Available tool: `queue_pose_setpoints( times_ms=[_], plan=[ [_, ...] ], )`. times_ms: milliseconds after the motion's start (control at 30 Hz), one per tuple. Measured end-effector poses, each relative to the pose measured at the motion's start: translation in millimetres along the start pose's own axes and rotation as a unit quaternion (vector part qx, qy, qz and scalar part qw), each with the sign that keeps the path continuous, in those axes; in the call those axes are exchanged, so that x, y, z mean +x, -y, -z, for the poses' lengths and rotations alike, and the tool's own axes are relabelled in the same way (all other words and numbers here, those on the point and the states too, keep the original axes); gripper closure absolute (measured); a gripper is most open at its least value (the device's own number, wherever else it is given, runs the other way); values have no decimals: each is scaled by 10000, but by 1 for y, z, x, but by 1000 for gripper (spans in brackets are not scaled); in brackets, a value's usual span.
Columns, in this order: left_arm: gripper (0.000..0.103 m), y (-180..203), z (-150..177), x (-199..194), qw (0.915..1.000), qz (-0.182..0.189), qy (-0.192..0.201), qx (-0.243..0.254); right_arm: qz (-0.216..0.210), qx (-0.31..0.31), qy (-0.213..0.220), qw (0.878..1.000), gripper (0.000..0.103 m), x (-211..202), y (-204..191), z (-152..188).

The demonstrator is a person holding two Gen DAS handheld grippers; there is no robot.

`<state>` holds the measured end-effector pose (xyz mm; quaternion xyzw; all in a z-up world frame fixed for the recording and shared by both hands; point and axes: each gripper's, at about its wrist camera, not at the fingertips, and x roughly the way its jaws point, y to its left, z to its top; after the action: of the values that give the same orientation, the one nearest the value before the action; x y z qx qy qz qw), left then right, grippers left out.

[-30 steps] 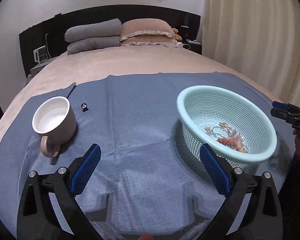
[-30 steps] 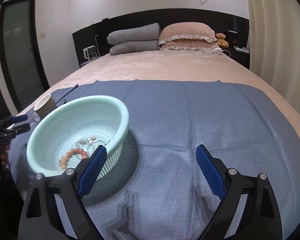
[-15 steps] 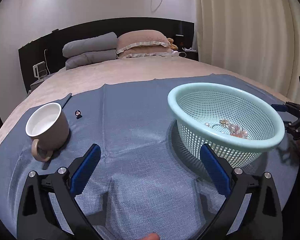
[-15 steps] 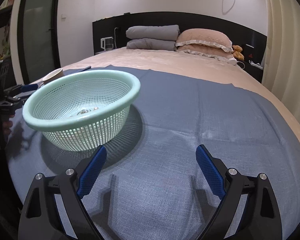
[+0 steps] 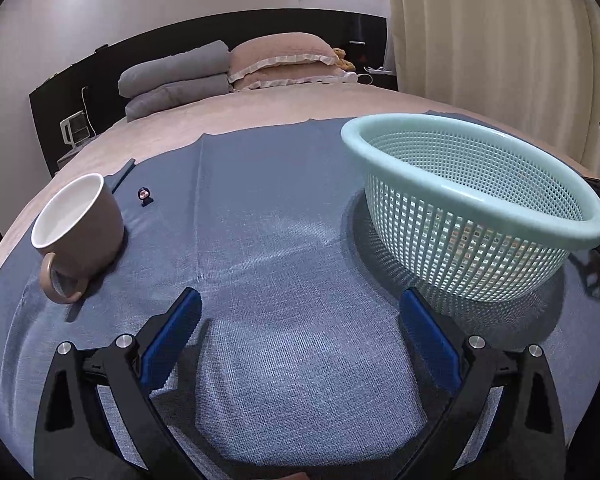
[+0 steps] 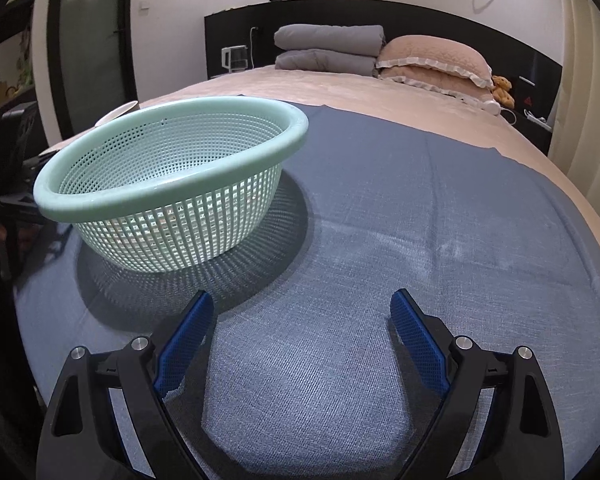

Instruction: Organize jewelry

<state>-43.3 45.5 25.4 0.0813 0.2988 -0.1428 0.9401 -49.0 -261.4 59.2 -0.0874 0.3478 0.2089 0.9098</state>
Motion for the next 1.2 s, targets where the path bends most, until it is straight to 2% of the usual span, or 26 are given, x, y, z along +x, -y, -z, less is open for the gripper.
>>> queue_pose_setpoints(
  times_ms=[233,567,1200],
  plan=[
    [6,1,3,7,9999,52,-139,-19,38,-61,-68,10000,18,4,-4,-2],
    [6,7,5,8,9999,-39,-132,52,61,-63,-125,9999,18,9,-8,-2],
    [6,12,5,6,9999,58,-134,52,65,-46,-186,9998,17,13,-9,-4]
  ],
)
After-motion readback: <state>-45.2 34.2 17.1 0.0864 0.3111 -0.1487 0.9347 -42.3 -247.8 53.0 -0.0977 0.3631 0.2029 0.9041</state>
